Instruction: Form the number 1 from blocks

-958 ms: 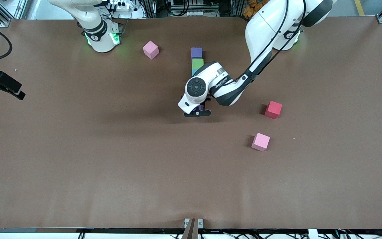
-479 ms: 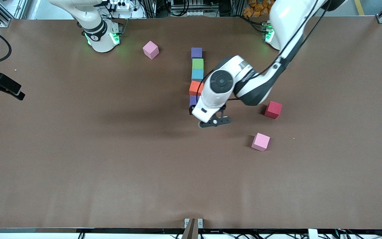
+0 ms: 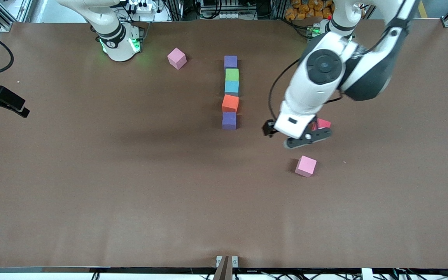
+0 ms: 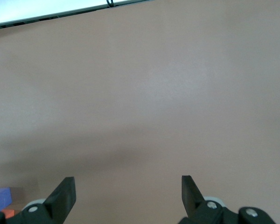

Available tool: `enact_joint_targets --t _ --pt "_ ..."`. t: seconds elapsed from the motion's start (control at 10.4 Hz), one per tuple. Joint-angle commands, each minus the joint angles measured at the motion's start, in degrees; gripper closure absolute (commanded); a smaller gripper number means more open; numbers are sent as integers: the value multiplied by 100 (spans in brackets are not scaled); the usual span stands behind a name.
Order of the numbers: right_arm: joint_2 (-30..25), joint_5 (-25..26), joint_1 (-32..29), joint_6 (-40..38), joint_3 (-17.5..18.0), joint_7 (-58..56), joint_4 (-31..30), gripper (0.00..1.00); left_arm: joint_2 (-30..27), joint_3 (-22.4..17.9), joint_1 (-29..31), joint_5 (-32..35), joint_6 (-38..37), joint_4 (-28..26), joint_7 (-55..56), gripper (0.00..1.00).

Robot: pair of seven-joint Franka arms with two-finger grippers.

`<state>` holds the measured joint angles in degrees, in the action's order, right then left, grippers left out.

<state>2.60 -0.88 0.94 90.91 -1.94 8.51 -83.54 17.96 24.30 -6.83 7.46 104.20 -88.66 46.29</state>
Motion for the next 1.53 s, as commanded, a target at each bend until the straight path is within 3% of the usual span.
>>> enact_joint_targets --t 0.0,0.29,0.57,1.44 --pt "74 97 -111 -100 107 -33 163 0 -704 -468 286 -16 -486 -195 -1100 0" --pt "74 97 -103 -100 107 -33 163 0 -1207 -1014 278 -60 -1163 -169 -1866 0" --pt "74 97 -112 -100 107 -25 163 0 -1496 -1979 234 -736 -1754 121 -3113 0" --pt "74 97 -85 -100 107 28 163 0 -1770 -2333 472 -684 -2027 279 -3917 0"
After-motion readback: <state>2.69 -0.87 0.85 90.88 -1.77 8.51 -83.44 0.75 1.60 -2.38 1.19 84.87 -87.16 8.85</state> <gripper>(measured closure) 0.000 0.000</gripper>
